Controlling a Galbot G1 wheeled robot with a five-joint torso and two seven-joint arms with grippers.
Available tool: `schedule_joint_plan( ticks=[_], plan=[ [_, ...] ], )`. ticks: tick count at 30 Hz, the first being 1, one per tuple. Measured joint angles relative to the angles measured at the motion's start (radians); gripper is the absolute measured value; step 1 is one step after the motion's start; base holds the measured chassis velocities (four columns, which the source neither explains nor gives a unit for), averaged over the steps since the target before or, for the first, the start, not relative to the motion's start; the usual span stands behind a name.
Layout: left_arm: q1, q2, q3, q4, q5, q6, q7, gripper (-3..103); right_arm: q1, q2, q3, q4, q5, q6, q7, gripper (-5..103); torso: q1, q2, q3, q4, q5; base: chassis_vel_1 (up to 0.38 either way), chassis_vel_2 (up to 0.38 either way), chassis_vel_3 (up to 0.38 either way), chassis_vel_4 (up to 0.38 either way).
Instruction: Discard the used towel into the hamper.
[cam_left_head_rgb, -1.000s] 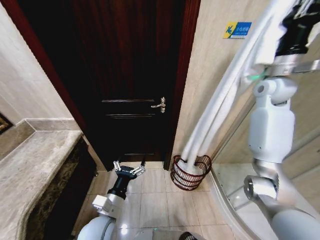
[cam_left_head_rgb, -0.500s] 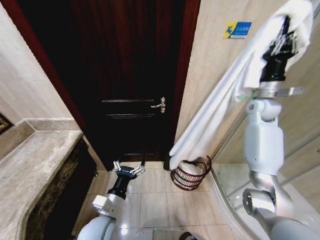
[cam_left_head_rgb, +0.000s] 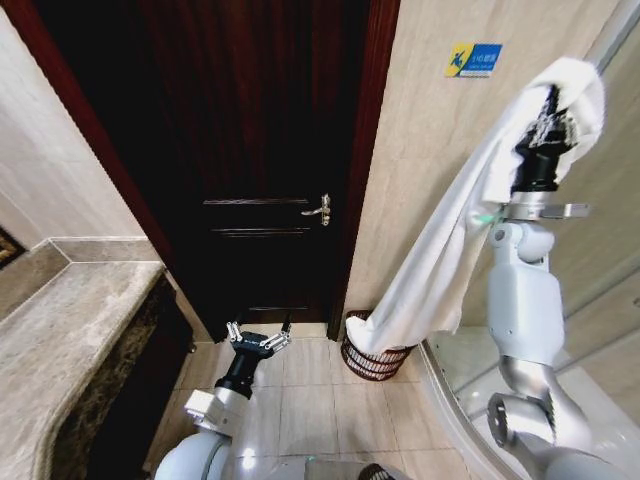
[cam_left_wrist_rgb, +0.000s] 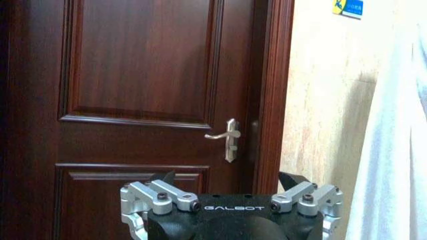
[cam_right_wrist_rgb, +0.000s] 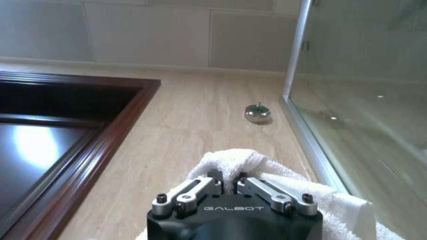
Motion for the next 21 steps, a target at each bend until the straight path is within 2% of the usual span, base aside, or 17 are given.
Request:
schedule_joint_plan(
  ticks=[10,21],
  plan=[
    [0.000,0.000,0.000,0.000,0.000,0.000,0.000,100,0.170,-0.015,-0.029,-0.095,-0.009,0.005,-0.007,8,0.000,0.000,0.000,0.0000,-0.0006,0.000,0.000,0.000,0.000],
    [0.000,0.000,0.000,0.000,0.000,0.000,0.000,100,0.233,-0.022,-0.051,-0.061,-0.015,-0.029,0.009,8,0.000,0.000,0.000,0.0000,-0.0004,0.000,0.000,0.000,0.000]
  ],
)
